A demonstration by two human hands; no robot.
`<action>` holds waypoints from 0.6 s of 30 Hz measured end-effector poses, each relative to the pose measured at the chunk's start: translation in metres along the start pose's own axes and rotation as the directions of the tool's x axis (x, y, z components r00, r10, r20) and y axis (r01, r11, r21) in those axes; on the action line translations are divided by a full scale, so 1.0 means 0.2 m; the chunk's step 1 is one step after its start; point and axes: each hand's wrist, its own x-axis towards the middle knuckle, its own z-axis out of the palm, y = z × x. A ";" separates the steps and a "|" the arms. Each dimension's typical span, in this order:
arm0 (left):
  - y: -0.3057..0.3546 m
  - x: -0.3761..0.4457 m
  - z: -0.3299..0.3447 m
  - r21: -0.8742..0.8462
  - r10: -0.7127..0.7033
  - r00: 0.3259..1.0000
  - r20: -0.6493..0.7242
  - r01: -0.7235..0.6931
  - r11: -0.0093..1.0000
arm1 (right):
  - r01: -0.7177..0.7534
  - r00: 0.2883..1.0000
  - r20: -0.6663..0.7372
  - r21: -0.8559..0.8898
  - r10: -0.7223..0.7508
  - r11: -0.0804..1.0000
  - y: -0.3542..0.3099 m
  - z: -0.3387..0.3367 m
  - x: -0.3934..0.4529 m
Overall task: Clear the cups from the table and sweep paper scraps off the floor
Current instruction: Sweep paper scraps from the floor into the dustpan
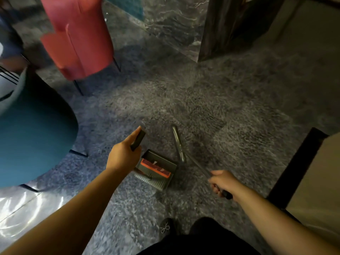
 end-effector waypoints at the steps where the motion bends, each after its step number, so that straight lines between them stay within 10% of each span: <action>1: 0.00 0.07 -0.01 -0.003 -0.002 1.000 -0.015 0.002 1.000 | -0.005 1.000 0.002 0.004 0.005 1.000 -0.07 0.00 0.04; 18: 0.39 1.59 -0.06 -0.034 -0.110 0.987 -0.117 0.107 0.994 | 0.065 0.997 0.052 -0.087 -0.060 0.994 -1.44 -0.41 1.06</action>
